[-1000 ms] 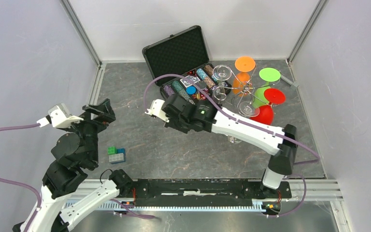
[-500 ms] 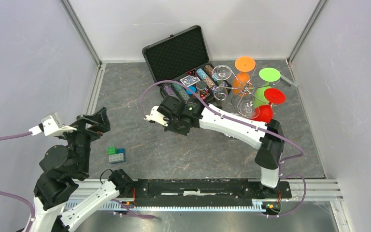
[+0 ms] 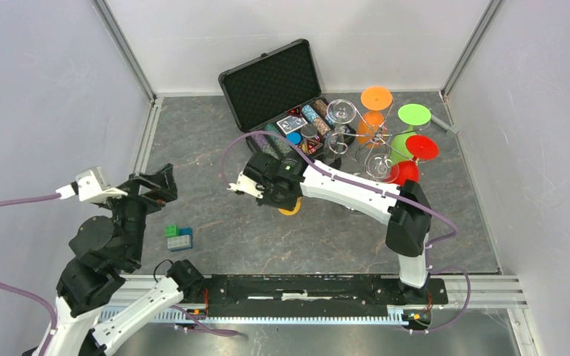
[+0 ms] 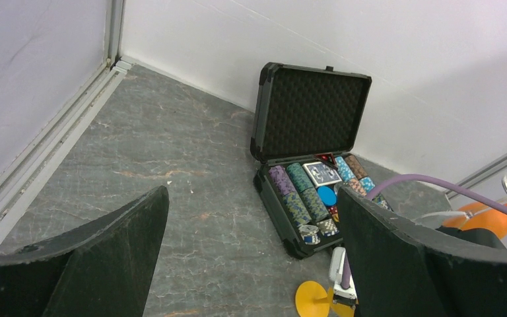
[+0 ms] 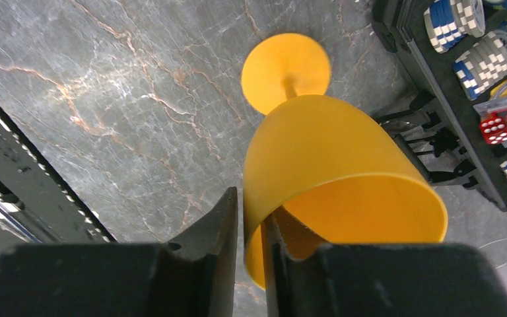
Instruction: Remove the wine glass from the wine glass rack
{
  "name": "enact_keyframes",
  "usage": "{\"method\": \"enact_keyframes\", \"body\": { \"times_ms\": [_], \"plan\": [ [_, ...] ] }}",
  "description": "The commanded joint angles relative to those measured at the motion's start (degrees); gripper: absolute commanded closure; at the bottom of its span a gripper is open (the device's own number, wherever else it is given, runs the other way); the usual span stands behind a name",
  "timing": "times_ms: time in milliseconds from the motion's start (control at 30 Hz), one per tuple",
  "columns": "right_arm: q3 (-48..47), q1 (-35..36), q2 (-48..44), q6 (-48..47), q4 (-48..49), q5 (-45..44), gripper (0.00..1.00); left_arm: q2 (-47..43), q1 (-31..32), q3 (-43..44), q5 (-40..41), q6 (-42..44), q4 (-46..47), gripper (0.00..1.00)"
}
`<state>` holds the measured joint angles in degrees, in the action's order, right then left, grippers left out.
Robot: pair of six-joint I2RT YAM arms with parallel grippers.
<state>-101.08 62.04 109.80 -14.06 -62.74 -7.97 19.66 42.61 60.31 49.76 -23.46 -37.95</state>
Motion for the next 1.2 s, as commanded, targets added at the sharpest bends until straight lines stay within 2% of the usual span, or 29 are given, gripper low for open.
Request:
{"method": "enact_keyframes", "body": {
  "times_ms": [0, 267, 400, 600, 767, 867, 933, 1067, 1167],
  "plan": [
    [-2.9, -0.6, 0.3, -1.0, -0.4, 0.1, 0.72, 2.5, 0.2, -0.3, -1.9, 2.8, 0.3, 0.0],
    [-8.6, -0.7, -0.3, -0.5, 0.1, -0.8, 0.59, 3.8, 0.2, 0.2, -3.9, 2.9, 1.2, 0.0],
    [-10.7, -1.0, -2.6, -0.3, 0.6, -0.8, 0.48, 3.5, 0.2, 0.5, -5.4, 2.7, 1.3, 0.0],
    [-12.9, -0.9, -9.3, 0.4, 3.7, 3.6, 0.36, 2.6, 0.2, 0.2, -7.0, 2.1, 2.1, 0.0],
    [-10.9, -1.0, -17.4, 1.8, 10.5, 7.2, 0.33, 2.6, 0.2, -0.5, -11.7, 1.5, 4.1, 0.0],
    [-8.4, -1.0, -22.3, 3.8, 15.0, 6.1, 0.33, 3.9, 0.2, -0.4, -16.1, 0.7, 5.1, 0.0],
    [-6.8, -1.0, -25.6, 5.8, 17.6, 1.5, 0.33, 5.5, 0.2, -0.2, -20.7, 0.0, 5.6, 0.0],
    [-2.2, -1.0, -32.6, 10.5, 22.1, -13.2, 0.33, 11.3, 0.2, 0.2, -37.0, -2.5, 8.8, 0.0],
    [2.0, -1.2, -37.5, 13.4, 24.5, -24.6, 0.33, 16.2, 0.2, -1.3, -51.5, -8.0, 16.3, 0.0]
  ]
}}
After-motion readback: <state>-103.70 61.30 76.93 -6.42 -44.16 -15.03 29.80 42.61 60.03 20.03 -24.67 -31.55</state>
